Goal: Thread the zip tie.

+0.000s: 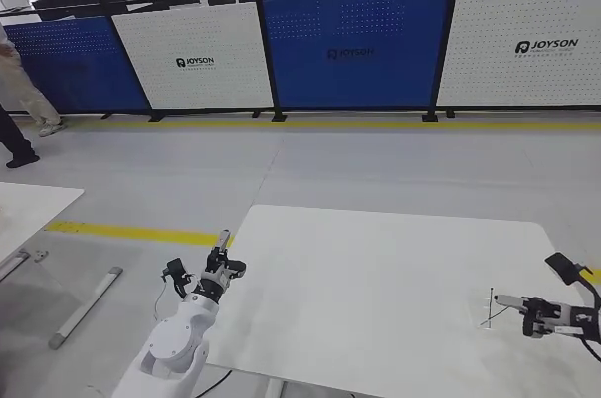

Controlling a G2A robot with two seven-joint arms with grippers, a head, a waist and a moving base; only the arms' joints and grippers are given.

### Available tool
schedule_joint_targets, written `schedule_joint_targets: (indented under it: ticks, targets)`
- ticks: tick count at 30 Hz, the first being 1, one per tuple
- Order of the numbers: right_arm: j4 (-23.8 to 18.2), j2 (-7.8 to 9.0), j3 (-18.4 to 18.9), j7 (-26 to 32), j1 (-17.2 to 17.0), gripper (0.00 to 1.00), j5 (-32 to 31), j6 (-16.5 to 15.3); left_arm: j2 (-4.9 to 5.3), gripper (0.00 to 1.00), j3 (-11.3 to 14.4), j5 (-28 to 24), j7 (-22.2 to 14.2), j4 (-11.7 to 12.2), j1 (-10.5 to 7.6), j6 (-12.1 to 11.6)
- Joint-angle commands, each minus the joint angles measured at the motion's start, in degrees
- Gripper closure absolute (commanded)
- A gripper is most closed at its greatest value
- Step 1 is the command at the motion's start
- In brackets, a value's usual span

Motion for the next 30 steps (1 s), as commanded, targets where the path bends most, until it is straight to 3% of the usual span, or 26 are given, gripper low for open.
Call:
schedule_joint_targets:
  ticks: [1,19,23,30]
  targets:
    - [0.0,0.0,0.0,0.0,0.0,0.0,-0.2,0.0,0.0,0.0,0.0,0.0,0.0,0.0,0.0,0.0]
    - [-0.6,0.08,0.1,-0.3,0.2,0.0,-1.0,-0.5,0.0,0.0,0.0,0.0,0.0,0.0,0.0,0.0]
    - [-3.6,1.36,0.4,0.0,0.0,0.0,-4.8,-2.8,0.0,0.0,0.0,0.0,0.0,0.0,0.0,0.0]
    - [-0.6,5.76,-8.1,0.0,5.5,0.0,-4.3,-7.9,0.0,0.0,0.0,0.0,0.0,0.0,0.0,0.0]
